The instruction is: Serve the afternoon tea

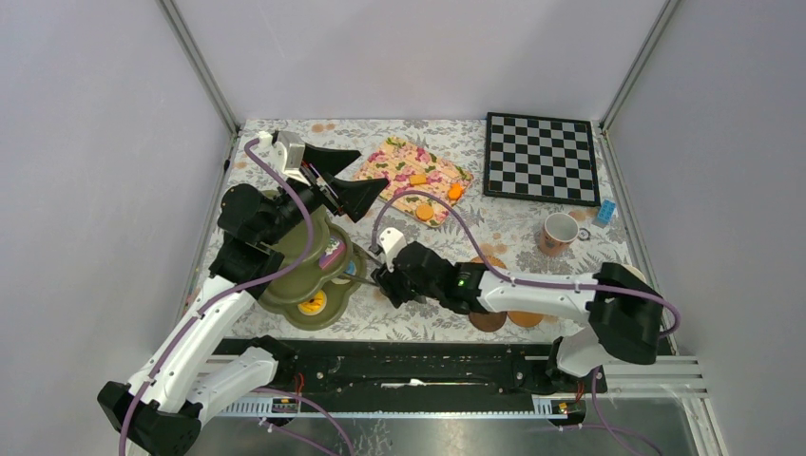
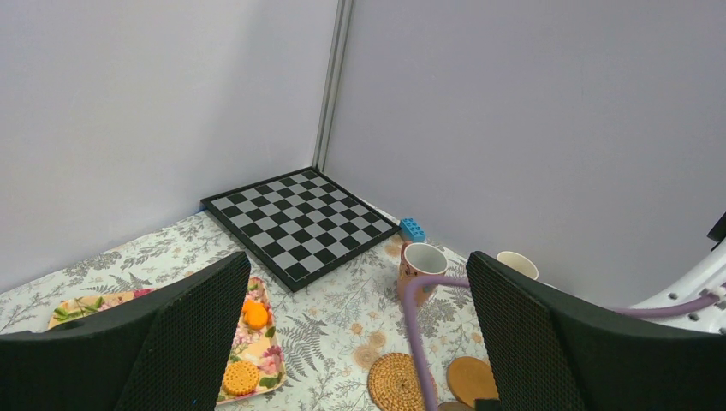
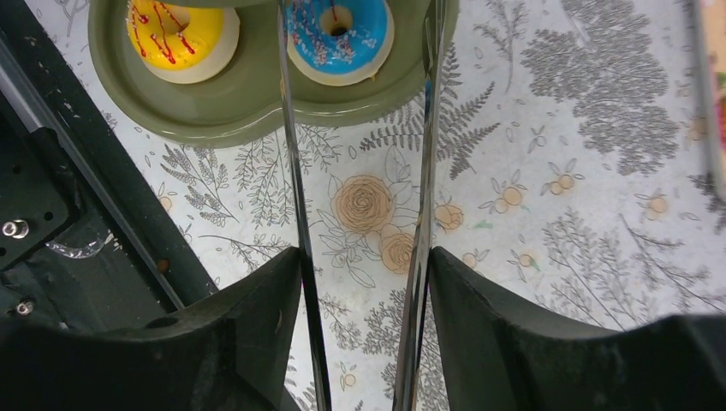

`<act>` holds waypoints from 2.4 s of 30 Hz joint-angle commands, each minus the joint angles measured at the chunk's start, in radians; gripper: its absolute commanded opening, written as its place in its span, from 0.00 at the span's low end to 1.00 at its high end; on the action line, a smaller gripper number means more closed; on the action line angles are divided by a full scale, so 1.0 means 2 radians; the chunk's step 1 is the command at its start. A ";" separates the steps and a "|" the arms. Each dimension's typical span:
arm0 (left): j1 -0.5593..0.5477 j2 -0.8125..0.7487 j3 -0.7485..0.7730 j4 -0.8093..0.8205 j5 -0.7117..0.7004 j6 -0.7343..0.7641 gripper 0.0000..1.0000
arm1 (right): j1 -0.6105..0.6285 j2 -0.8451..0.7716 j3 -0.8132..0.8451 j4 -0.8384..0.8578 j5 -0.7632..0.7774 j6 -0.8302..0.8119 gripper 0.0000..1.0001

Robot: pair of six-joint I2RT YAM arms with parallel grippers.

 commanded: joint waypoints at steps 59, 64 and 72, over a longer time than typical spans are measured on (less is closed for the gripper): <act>-0.003 -0.004 0.005 0.021 0.010 -0.001 0.99 | -0.247 0.202 0.306 -0.187 0.085 0.092 0.57; -0.003 -0.005 0.005 0.020 0.010 -0.001 0.99 | -0.247 0.197 0.297 -0.186 0.078 0.098 0.54; -0.003 -0.004 0.005 0.021 0.011 -0.002 0.99 | -0.248 0.179 0.276 -0.166 0.068 0.108 0.48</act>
